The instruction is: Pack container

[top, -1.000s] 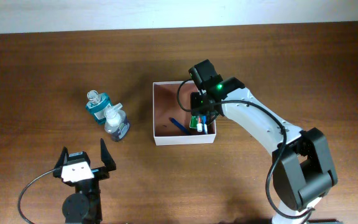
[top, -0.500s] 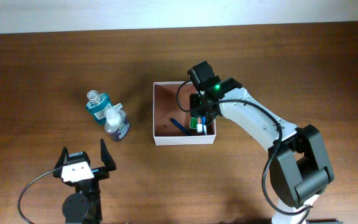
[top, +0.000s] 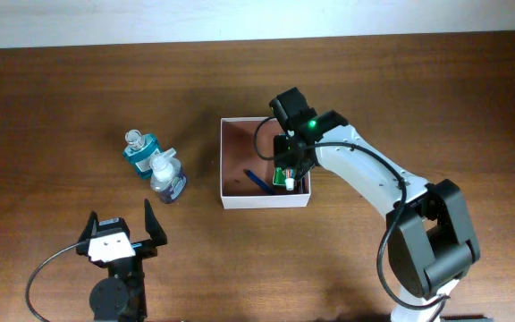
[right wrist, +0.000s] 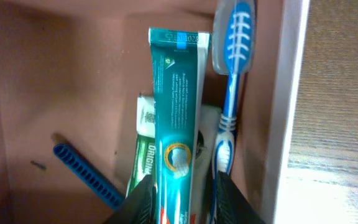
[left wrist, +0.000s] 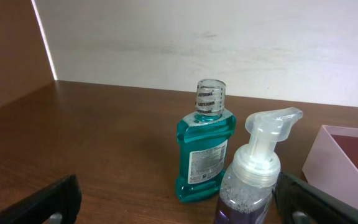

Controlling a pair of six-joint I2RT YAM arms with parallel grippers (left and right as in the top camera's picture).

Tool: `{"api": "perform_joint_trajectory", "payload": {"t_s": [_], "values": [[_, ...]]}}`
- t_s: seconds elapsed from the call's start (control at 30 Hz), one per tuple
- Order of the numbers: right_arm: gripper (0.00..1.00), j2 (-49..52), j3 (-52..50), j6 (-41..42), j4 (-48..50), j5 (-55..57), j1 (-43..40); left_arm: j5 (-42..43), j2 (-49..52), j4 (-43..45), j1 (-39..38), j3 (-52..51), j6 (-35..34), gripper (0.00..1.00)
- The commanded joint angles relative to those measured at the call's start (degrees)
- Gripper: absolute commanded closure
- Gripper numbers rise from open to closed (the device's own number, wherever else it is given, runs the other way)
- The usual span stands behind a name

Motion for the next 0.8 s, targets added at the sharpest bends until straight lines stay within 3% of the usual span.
{"api": "perform_joint_trajectory", "payload": {"t_s": [0.0, 0.2, 0.33, 0.47, 0.5, 0.57, 0.6, 0.77], "values": [[0.75, -3.0, 6.6, -1.2, -3.4, 0.5, 0.7, 0.6, -0.3, 0.2, 0.3, -0.5, 0.9, 0.01], [0.75, -5.4, 17.7, -1.7, -16.7, 6.1, -1.8, 0.6, -0.3, 0.2, 0.3, -0.5, 0.9, 0.01], [0.74, -6.1, 19.4, -3.0, -21.8, 7.5, -6.6, 0.6, -0.3, 0.2, 0.3, -0.5, 0.9, 0.01], [0.64, -6.1, 19.3, -3.6, -25.7, 7.6, -13.1, 0.6, -0.3, 0.2, 0.3, -0.5, 0.9, 0.01], [0.58, -6.1, 19.3, -4.3, -26.6, 7.6, -14.9, 0.6, -0.3, 0.2, 0.3, -0.5, 0.9, 0.01], [0.29, -6.1, 19.3, -4.3, -28.4, 7.7, -19.0, 0.6, -0.3, 0.2, 0.3, -0.5, 0.9, 0.01], [0.05, -6.1, 19.3, -4.3, -29.2, 7.7, -21.0, 0.6, -0.3, 0.2, 0.3, -0.5, 0.9, 0.01], [0.02, -6.1, 19.3, -4.2, -30.5, 7.6, -29.2, 0.6, -0.3, 0.2, 0.3, -0.5, 0.9, 0.01]]}}
